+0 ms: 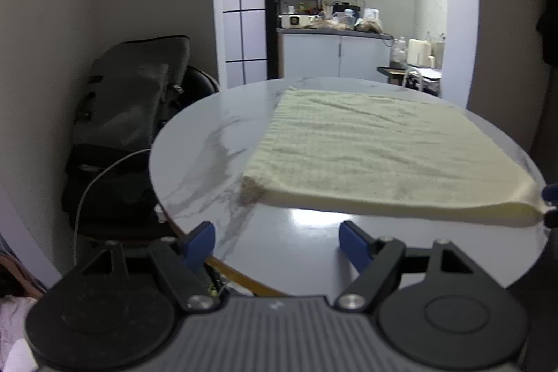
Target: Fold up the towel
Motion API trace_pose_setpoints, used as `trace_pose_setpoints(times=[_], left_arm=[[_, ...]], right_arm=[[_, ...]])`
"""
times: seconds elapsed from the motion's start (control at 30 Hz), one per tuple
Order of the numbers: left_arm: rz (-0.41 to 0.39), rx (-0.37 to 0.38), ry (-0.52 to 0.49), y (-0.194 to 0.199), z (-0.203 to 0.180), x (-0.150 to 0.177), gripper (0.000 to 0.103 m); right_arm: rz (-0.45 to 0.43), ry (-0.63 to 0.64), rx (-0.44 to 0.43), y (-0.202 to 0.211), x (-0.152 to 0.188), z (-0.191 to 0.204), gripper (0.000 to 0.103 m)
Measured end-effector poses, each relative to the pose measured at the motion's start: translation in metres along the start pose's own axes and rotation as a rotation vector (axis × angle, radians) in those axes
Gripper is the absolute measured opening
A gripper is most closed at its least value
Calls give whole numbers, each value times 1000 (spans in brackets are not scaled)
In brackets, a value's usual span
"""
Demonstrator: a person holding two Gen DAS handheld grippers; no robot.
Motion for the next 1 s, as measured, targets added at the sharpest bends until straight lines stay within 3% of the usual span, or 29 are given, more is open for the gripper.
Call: trace_pose_setpoints(times=[0.27,0.6,0.67,0.87,1.0], left_arm=[[-10,18,2,-1,1,0,81],[-10,29,-3,-4,-1,-1,81],[-9,30,-3,-4,-2,-1,81],[-14,28,0,-4,-1,-2,81],[-13,25,-3,-3,2,-4,81]], right_arm=[[-5,18,20,2,1,1,46],[-11,46,46,5,3,3,46],[-13,51,51,5,3,3,38],[-14,59,53,7,4,3,28],[-18,76,71,7,5,3,6]])
Point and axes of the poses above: each gripper's, at about its wrist camera, not at the fingertips, and y roughly against the way its jaws point, z to its left, x to its underside, the point moved 9 cm from there along -y, roughly the way its jaws point, and after that the axes turned 5 degrees about -y, right-handed, at the moved point
